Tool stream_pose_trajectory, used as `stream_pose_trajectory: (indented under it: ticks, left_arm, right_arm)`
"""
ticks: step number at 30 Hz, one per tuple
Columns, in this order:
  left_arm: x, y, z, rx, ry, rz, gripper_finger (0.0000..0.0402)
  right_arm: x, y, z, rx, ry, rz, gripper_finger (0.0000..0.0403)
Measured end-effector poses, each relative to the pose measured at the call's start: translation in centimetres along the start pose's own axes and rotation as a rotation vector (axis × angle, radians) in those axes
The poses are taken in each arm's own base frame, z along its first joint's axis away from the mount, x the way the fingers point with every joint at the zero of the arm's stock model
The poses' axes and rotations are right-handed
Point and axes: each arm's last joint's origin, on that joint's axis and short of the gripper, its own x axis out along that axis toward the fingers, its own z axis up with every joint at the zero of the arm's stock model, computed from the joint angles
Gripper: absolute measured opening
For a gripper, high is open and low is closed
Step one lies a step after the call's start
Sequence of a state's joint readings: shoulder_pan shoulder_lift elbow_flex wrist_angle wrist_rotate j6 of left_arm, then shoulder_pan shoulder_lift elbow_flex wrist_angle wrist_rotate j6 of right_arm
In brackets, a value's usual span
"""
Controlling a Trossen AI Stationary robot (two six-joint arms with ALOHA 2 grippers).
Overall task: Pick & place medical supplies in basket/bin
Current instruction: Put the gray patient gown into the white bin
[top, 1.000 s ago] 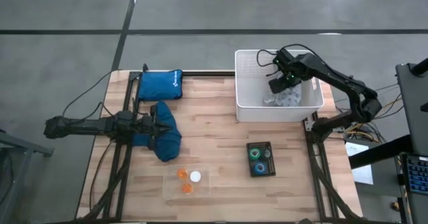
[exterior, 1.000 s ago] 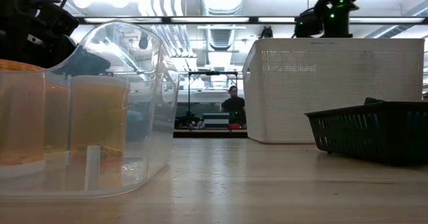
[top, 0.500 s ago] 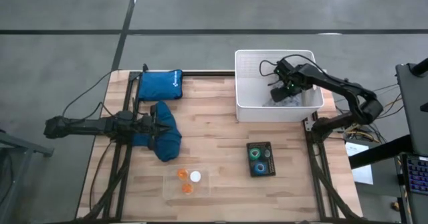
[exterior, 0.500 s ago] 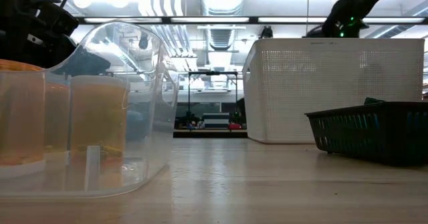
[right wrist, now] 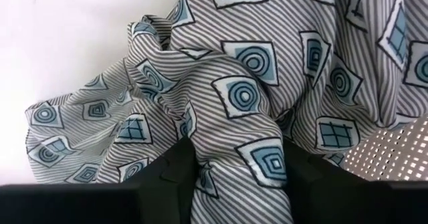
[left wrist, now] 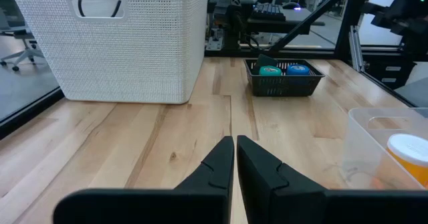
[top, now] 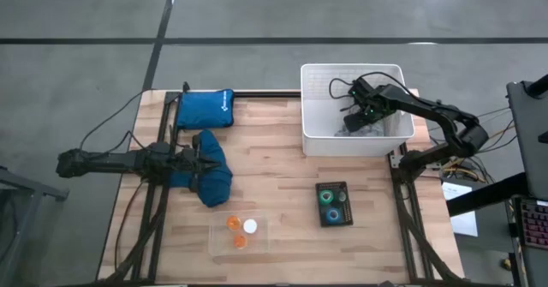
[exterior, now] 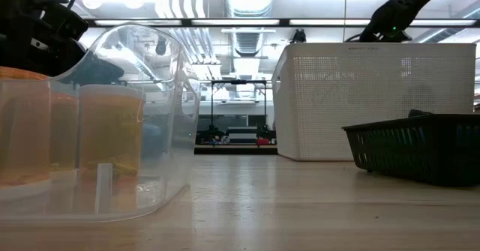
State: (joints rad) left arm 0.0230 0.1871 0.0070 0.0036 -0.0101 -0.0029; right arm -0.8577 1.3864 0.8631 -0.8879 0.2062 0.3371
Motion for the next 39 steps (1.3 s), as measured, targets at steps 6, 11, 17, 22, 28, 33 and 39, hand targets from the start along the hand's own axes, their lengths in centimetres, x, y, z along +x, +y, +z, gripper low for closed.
stream_pose_trajectory:
  ticks: [6,11,17,22,28,33,39]
  left_arm:
    - [0.00,0.00,0.00,0.000,0.000,0.000,0.0026]
    - [0.00,0.00,0.00,0.001,0.000,0.000,0.0026]
    - [0.00,0.00,0.00,0.003,0.000,0.000,0.0026]
    - [0.00,0.00,0.00,0.003,0.000,0.000,0.0026]
    - [0.00,0.00,0.00,0.003,0.000,0.000,0.0026]
    - [0.00,0.00,-0.01,0.003,0.000,0.000,0.0026]
    - [0.00,0.00,-0.01,0.003,0.000,0.000,0.0026]
  right_arm:
    - [-0.12,-0.03,-0.02,0.005,-0.005,0.004,0.0139]
    - [-0.11,0.01,0.07,0.007,-0.014,0.008,0.0140]
    - [-0.12,0.03,0.12,0.008,-0.020,0.013,0.0141]
    - [-0.13,0.09,0.28,0.004,-0.036,0.018,0.0146]
    - [-0.15,0.17,0.60,-0.032,-0.070,0.021,0.0142]
    - [-0.16,0.21,0.72,-0.109,-0.084,0.021,0.0146]
    - [-0.21,0.26,0.90,-0.113,-0.105,0.026,0.0180]
